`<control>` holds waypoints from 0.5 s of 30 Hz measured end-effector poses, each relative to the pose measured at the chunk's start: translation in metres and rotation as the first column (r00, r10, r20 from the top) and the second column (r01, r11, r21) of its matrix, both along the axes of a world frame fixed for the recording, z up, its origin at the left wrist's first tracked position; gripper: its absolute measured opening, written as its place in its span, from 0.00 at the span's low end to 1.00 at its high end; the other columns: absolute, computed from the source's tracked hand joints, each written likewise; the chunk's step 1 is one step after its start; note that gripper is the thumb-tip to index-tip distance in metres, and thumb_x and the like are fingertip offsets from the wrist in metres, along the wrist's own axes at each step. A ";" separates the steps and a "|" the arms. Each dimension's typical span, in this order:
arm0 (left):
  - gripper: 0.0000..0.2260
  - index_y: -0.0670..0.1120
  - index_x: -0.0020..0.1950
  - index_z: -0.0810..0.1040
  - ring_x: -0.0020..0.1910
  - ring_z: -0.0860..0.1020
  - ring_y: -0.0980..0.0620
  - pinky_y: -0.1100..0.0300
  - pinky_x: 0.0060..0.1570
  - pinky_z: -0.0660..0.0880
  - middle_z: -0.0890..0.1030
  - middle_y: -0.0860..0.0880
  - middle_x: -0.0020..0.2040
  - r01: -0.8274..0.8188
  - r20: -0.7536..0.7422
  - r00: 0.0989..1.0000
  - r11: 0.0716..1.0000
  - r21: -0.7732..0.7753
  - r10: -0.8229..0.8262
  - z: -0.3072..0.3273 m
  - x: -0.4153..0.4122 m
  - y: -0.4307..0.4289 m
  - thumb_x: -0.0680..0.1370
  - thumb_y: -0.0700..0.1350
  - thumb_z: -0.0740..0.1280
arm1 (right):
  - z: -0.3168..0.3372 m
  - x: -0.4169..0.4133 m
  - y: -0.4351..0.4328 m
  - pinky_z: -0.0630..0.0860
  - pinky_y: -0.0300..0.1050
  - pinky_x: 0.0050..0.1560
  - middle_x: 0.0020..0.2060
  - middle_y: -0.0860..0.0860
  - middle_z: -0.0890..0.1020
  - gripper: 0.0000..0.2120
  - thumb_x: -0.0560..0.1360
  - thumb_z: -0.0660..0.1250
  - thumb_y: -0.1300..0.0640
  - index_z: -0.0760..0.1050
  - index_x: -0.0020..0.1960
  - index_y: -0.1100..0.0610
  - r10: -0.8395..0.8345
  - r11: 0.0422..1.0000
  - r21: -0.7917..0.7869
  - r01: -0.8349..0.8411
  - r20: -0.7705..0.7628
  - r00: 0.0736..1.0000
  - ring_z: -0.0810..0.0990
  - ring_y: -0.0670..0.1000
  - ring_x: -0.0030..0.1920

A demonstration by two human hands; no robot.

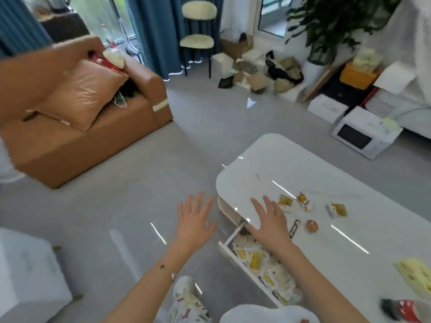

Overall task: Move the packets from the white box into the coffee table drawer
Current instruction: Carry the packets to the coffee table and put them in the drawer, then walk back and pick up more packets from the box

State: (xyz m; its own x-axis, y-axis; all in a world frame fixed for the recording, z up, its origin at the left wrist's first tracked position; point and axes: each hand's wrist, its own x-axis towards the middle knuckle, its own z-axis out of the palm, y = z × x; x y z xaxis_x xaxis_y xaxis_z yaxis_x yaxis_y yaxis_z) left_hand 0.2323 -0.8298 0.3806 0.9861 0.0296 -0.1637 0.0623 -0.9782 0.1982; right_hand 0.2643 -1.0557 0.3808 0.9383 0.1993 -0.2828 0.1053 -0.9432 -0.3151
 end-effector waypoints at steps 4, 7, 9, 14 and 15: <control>0.30 0.56 0.74 0.62 0.66 0.72 0.36 0.38 0.62 0.68 0.70 0.44 0.72 -0.197 0.024 0.980 0.980 -0.019 0.198 0.017 -0.020 0.090 0.72 0.63 0.54 | 0.018 0.021 0.100 0.49 0.53 0.74 0.78 0.51 0.45 0.36 0.77 0.60 0.41 0.44 0.78 0.43 0.239 0.970 -0.044 -0.238 0.042 0.970 0.45 0.58 0.77; 0.30 0.60 0.75 0.53 0.72 0.63 0.36 0.39 0.69 0.59 0.62 0.45 0.76 -0.345 0.047 0.937 0.937 -0.053 0.347 0.025 -0.041 0.149 0.73 0.64 0.50 | 0.034 0.028 0.177 0.49 0.54 0.75 0.78 0.51 0.45 0.37 0.77 0.60 0.42 0.43 0.78 0.43 0.404 0.913 -0.089 -0.397 0.078 0.911 0.46 0.57 0.77; 0.30 0.60 0.75 0.50 0.72 0.63 0.36 0.38 0.68 0.59 0.63 0.45 0.76 -0.422 0.061 0.903 0.904 -0.063 0.426 0.033 -0.054 0.185 0.73 0.64 0.50 | 0.042 0.028 0.227 0.48 0.54 0.75 0.78 0.51 0.45 0.37 0.77 0.60 0.42 0.43 0.78 0.43 0.488 0.872 -0.108 -0.478 0.102 0.867 0.47 0.57 0.77; 0.31 0.60 0.77 0.42 0.77 0.46 0.42 0.44 0.74 0.44 0.46 0.50 0.79 -0.544 0.095 0.835 0.839 -0.017 0.543 0.037 -0.084 0.278 0.76 0.65 0.47 | 0.051 0.026 0.346 0.47 0.53 0.75 0.78 0.51 0.44 0.36 0.77 0.59 0.42 0.42 0.78 0.42 0.618 0.785 -0.114 -0.609 0.090 0.781 0.45 0.57 0.78; 0.31 0.60 0.77 0.42 0.78 0.45 0.43 0.44 0.74 0.43 0.45 0.50 0.79 -0.559 0.107 0.823 0.829 -0.017 0.558 0.038 -0.089 0.295 0.76 0.65 0.46 | 0.052 0.025 0.367 0.48 0.53 0.74 0.78 0.51 0.44 0.36 0.77 0.59 0.42 0.43 0.78 0.42 0.636 0.771 -0.112 -0.627 0.088 0.766 0.45 0.57 0.78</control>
